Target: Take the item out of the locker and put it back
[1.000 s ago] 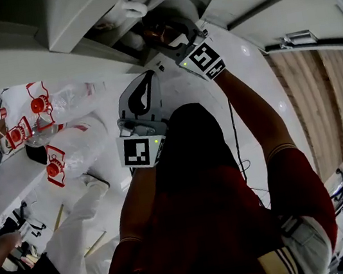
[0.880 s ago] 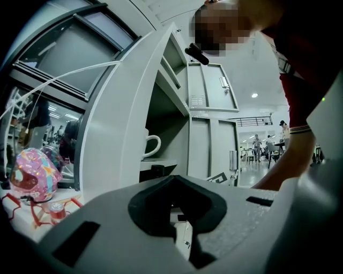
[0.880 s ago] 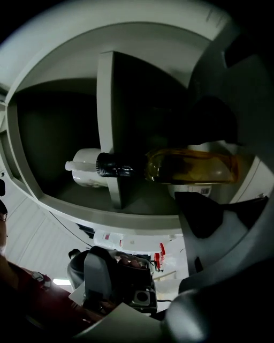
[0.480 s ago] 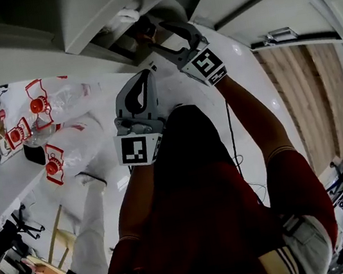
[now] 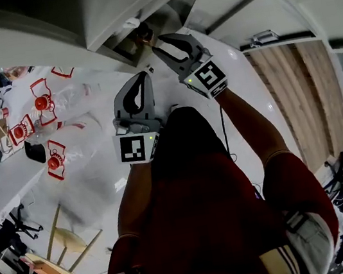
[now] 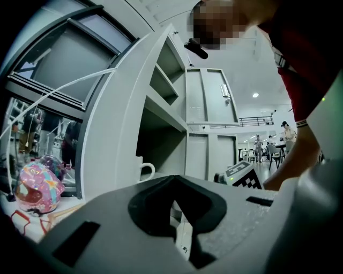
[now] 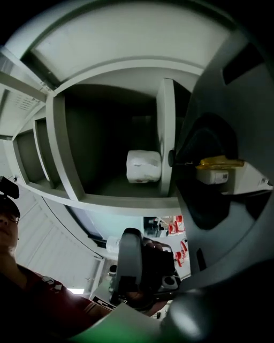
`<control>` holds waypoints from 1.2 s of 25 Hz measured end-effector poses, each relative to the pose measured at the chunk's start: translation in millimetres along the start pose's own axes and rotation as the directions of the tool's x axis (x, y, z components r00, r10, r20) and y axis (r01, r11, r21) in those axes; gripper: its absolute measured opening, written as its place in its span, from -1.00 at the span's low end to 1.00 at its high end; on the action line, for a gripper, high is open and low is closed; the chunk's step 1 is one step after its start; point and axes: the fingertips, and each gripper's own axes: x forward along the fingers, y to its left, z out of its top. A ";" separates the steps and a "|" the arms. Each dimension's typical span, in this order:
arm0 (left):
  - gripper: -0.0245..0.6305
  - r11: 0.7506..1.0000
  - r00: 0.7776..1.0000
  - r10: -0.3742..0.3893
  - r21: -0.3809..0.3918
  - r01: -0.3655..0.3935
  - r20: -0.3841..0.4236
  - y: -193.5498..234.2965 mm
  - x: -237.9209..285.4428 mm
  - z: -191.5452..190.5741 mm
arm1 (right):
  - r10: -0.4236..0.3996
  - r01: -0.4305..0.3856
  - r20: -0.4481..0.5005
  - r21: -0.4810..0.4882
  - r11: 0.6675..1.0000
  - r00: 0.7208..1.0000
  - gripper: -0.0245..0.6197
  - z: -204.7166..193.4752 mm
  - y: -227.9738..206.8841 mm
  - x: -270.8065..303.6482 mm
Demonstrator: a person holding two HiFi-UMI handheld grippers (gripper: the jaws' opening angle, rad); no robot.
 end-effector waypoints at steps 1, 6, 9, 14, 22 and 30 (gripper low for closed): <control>-0.91 1.000 1.000 0.003 -0.003 -0.003 -0.005 -0.8 -1.2 6.0 | 0.000 -0.001 0.006 0.003 1.000 1.000 -0.61 8.1 2.8 -3.9; -0.91 1.000 1.000 0.000 -0.001 0.000 -0.015 -5.2 -10.0 32.5 | -0.014 0.013 0.043 0.018 1.000 0.999 -0.75 50.1 12.8 -20.2; -0.91 1.000 1.000 0.004 -0.003 -0.004 -0.017 -6.0 -13.3 48.7 | -0.018 0.017 0.049 0.017 1.000 0.999 -0.79 71.8 17.1 -28.7; -0.91 1.000 1.000 0.000 0.003 0.000 -0.017 -10.9 -17.2 79.1 | -0.022 0.017 0.073 0.064 0.998 0.997 -0.85 106.2 28.4 -44.4; -0.91 1.000 1.000 -0.011 0.009 0.011 -0.010 -16.5 -27.4 119.8 | 0.001 -0.009 0.133 0.059 0.998 0.991 -0.92 171.9 54.0 -69.8; -0.91 0.999 1.000 -0.026 0.024 0.026 0.012 -22.4 -42.1 151.1 | -0.014 0.000 0.176 0.075 0.997 0.984 -0.93 211.4 71.3 -92.6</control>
